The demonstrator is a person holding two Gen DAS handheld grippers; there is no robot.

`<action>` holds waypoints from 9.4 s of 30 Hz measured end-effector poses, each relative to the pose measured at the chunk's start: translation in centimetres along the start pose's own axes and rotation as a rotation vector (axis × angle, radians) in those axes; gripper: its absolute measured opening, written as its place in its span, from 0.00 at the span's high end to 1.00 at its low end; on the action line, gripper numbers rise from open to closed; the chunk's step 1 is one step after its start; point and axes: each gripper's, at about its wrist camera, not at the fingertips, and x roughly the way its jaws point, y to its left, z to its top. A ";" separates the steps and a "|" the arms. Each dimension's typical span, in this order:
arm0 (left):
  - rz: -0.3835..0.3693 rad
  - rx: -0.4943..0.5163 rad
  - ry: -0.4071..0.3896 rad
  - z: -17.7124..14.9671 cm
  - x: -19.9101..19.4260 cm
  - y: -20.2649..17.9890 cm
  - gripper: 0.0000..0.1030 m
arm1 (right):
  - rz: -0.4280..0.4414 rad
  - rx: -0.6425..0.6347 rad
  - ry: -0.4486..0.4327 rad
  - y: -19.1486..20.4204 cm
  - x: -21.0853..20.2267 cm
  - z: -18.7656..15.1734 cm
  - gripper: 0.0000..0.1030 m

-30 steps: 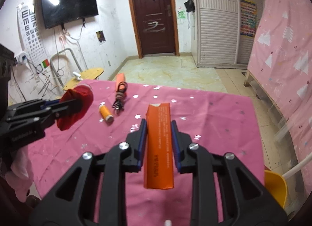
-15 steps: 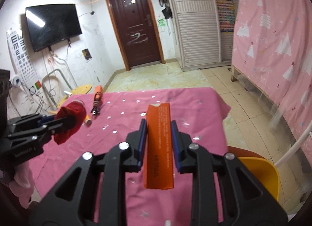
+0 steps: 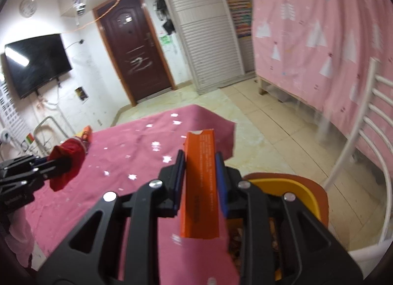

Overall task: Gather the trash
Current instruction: 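Carry the red hat and orange box to the yellow bin and release both, then move both open grippers back over the table toward the beige hairbrush, then grasp the beige hairbrush with the left gripper while the right grasps the black cable, then carry the hairbrush and black cable over the yellow bin, then open both grippers to drop the hairbrush and black cable into the bin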

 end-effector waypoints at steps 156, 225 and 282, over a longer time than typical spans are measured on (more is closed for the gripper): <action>0.313 -0.361 0.106 -8.8 0.0 36.1 0.33 | 0.212 -0.463 0.358 34.9 23.1 0.2 0.45; -0.045 0.023 0.014 2.9 1.3 -2.1 0.33 | -0.030 0.009 0.088 -1.8 2.2 0.4 0.82; -0.057 -0.030 0.038 4.2 3.2 -1.4 0.24 | -0.041 0.076 0.046 -2.0 0.4 0.3 0.37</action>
